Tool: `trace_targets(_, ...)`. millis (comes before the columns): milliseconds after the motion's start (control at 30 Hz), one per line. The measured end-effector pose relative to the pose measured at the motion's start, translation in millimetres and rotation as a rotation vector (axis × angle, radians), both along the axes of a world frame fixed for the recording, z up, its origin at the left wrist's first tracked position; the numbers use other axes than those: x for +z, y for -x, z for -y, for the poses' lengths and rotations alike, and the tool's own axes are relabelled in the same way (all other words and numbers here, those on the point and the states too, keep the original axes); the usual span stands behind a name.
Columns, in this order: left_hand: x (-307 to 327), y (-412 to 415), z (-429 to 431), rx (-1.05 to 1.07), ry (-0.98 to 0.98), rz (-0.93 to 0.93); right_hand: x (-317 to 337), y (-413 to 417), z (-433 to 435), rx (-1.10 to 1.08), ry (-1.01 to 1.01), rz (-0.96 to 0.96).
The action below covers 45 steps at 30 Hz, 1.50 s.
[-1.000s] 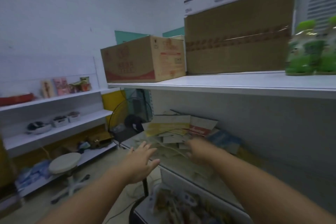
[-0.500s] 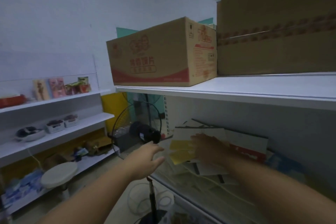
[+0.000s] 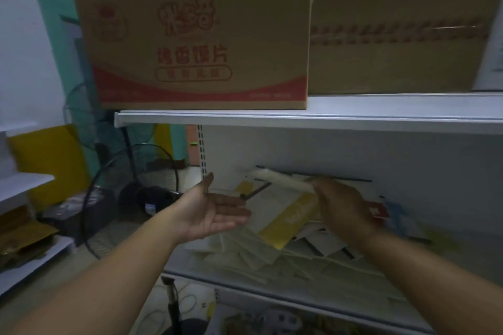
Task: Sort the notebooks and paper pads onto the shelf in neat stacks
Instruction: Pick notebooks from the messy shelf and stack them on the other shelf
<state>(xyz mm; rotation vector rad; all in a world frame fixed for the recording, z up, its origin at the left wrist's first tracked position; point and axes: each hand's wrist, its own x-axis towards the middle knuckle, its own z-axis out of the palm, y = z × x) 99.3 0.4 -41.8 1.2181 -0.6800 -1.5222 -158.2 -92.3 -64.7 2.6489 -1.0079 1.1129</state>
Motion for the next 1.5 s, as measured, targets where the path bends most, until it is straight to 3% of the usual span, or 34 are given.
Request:
trace_targets(100, -13.8, -15.1, -8.0, -0.092, -0.012, -0.288, 3.1, -18.1, -29.8, 0.253, 0.213, 0.056)
trace_targets(167, -22.9, -25.4, -10.5, -0.062, 0.034, -0.262, -10.3, -23.9, -27.1, 0.301, 0.303, -0.045)
trace_targets(267, -33.2, -44.0, -15.3, -0.075, 0.146, -0.196, -15.4, -32.6, -28.0, 0.204, 0.172, -0.126)
trace_targets(333, -31.1, -55.0, -26.5, -0.158, 0.171, -0.192, -15.8, -38.6, -30.0, 0.202, 0.207, -0.140)
trace_targets(433, -27.5, -67.1, -35.7, -0.115, 0.083, -0.225, -11.7, -47.3, -37.9, 0.304, 0.266, -0.092)
trace_targets(500, -27.5, -64.5, -34.8, -0.071, 0.021, -0.129, -12.8, -50.4, -38.3, 0.300, 0.278, -0.101)
trace_targets(567, -26.8, -55.6, -31.4, 0.003, 0.000, 0.002, -16.2, -54.9, -35.9, 0.169, 0.116, -0.108)
trace_targets(667, -28.7, -55.7, -26.1, 0.121, 0.050, 0.045, -21.2, -55.7, -35.4, -0.120, -0.297, -0.322)
trace_targets(733, -24.1, -61.8, -28.9, 0.155, 0.086, 0.027, -26.6, -54.2, -38.3, -0.178, -0.344, -0.469)
trace_targets(800, -21.5, -70.2, -32.0, 0.177, 0.107, 0.054, -29.4, -54.2, -41.4, -0.176, -0.247, -0.429)
trace_targets(933, -18.7, -78.6, -33.6, 0.255, 0.077, 0.166, -22.6, -48.8, -31.3, -0.225, -0.137, 0.045)
trace_targets(1000, -16.5, -72.5, -32.9, 0.260, 0.050, 0.165, -11.6, -44.0, -31.6, -0.155, 0.027, 0.224)
trace_targets(1067, -14.7, -58.7, -26.7, 0.225, 0.056, 0.142, -3.8, -49.5, -42.3, -0.018, 0.270, 0.202)
trace_targets(1167, -14.7, -34.8, -20.7, 0.194, 0.079, 0.096, -12.6, -69.1, -61.3, 0.250, 0.381, -0.030)
trace_targets(1233, -20.4, -29.7, -17.2, 0.169, 0.095, 0.090, -21.1, -71.2, -66.3, 0.361, 0.284, -0.139)
trace_targets(1300, -23.3, -33.7, -16.0, 0.176, 0.127, 0.057, -17.9, -65.4, -63.6, 0.304, 0.026, -0.095)
trace_targets(1400, -28.6, -43.7, -10.8, 0.199, 0.147, 0.034, -7.1, -53.9, -25.5, -0.166, -0.296, 0.012)
trace_targets(1500, -29.4, -39.6, -11.0, 0.186, 0.144, 0.054, -1.9, -49.2, 11.1, -0.512, -0.569, -0.216)
